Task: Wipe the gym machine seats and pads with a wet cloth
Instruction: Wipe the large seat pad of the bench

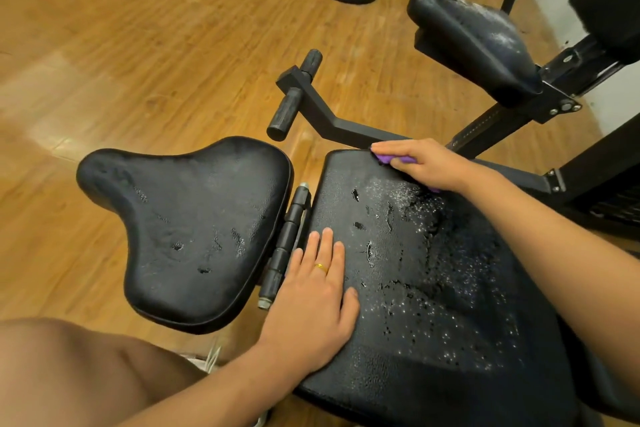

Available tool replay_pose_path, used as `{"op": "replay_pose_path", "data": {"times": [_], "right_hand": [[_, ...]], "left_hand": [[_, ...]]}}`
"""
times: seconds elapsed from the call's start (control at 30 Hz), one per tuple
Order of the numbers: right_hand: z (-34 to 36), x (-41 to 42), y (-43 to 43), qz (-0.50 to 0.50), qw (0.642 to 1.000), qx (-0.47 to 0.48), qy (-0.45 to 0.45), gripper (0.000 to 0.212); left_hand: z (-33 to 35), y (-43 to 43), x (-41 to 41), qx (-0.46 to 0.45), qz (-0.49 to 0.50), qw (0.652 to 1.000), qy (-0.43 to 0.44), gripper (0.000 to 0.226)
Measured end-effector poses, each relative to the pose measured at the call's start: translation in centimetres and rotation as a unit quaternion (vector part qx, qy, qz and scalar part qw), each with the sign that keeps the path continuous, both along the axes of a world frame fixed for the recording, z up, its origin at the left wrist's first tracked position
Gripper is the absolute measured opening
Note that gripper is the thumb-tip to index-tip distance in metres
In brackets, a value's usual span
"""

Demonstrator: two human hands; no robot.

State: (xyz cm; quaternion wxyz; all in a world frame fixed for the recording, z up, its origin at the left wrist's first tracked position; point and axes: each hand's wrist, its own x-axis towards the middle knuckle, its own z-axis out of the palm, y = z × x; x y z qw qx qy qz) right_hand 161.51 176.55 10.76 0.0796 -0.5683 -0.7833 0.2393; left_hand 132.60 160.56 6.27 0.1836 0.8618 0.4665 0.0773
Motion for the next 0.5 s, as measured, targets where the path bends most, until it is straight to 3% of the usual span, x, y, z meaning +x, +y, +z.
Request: {"op": "replay_pose_path", "data": {"times": [0.27, 0.5], "right_hand": [[-1.4, -9.3, 4.5, 0.098, 0.992, 0.008, -0.077, 0.037], [-1.0, -4.7, 1.1, 0.037, 0.998, 0.040, -0.019, 0.046]], "left_hand": [[0.5, 0.2, -0.2, -0.005, 0.002, 1.000, 0.017, 0.072], [0.0, 0.2, -0.8, -0.001, 0.016, 1.000, -0.004, 0.079]]}}
